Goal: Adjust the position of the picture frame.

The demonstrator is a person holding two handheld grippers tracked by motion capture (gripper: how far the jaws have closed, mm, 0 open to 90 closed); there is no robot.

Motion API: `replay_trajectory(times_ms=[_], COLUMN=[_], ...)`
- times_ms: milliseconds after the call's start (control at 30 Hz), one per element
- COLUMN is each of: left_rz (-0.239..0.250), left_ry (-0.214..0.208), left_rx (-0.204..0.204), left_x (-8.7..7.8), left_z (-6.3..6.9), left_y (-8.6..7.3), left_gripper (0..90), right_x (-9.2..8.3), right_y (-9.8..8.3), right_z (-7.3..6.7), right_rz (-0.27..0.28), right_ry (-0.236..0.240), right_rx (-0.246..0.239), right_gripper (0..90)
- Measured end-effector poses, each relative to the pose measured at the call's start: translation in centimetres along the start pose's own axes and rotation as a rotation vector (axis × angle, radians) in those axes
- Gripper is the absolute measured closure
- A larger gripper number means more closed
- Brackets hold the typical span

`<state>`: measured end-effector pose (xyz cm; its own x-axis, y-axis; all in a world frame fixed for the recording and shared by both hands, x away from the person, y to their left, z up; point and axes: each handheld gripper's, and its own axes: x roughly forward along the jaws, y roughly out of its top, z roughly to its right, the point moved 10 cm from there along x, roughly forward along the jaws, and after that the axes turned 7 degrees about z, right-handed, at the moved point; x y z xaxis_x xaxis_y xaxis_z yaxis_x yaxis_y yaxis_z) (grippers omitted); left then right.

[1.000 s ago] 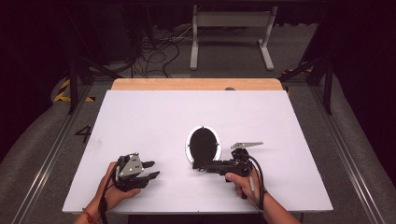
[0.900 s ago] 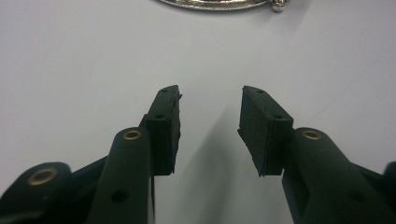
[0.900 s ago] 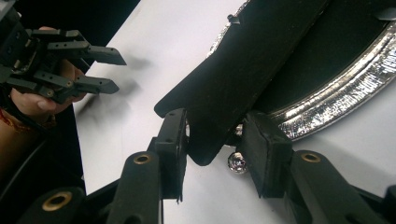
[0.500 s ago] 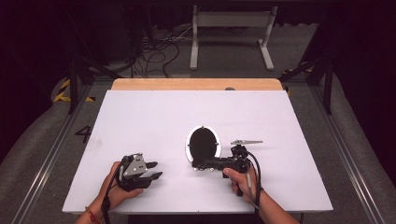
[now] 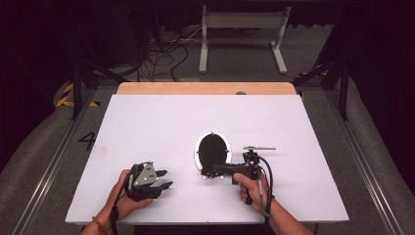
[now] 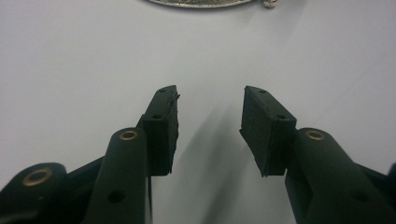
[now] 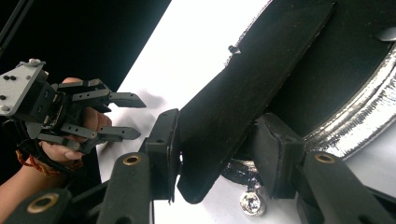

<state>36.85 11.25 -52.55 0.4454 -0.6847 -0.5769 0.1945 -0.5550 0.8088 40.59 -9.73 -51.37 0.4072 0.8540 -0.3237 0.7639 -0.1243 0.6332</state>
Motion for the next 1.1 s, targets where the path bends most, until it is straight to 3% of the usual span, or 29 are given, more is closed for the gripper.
replay_trajectory(times_ms=[167,233,367,733,833,967,1100], left_rz=[0.009,0.031,0.033,0.017,0.033,0.065,0.063], left_ry=[-0.002,-0.014,-0.042,-0.053,-0.066,-0.120,-0.120], left_rx=[-0.007,-0.040,-0.091,-0.143,-0.166,-0.218,-0.223], left_x=[0.2,0.5,1.8,5.3,5.9,6.4,7.0], left_z=[-0.2,-0.5,-1.2,-2.7,-3.0,-3.5,-3.8], left_y=[0.3,1.0,2.1,4.2,4.8,5.7,5.8], left_gripper=[55.5,54.0,48.6,38.0,35.6,31.2,26.5], right_x=[0.0,0.0,0.0,0.1,0.1,0.2,0.1], right_y=[0.0,0.0,0.0,0.0,0.0,0.1,0.1], right_z=[0.0,0.0,0.0,-0.1,-0.1,-0.4,-0.5], right_rz=[-0.007,-0.008,-0.017,-0.032,-0.038,-0.038,-0.038], right_ry=[0.000,0.005,0.000,-0.010,-0.015,-0.021,-0.021], right_rx=[-0.004,-0.011,-0.028,-0.079,-0.108,-0.163,-0.210], right_gripper=[56.0,56.4,56.7,57.1,57.1,57.3,57.5])
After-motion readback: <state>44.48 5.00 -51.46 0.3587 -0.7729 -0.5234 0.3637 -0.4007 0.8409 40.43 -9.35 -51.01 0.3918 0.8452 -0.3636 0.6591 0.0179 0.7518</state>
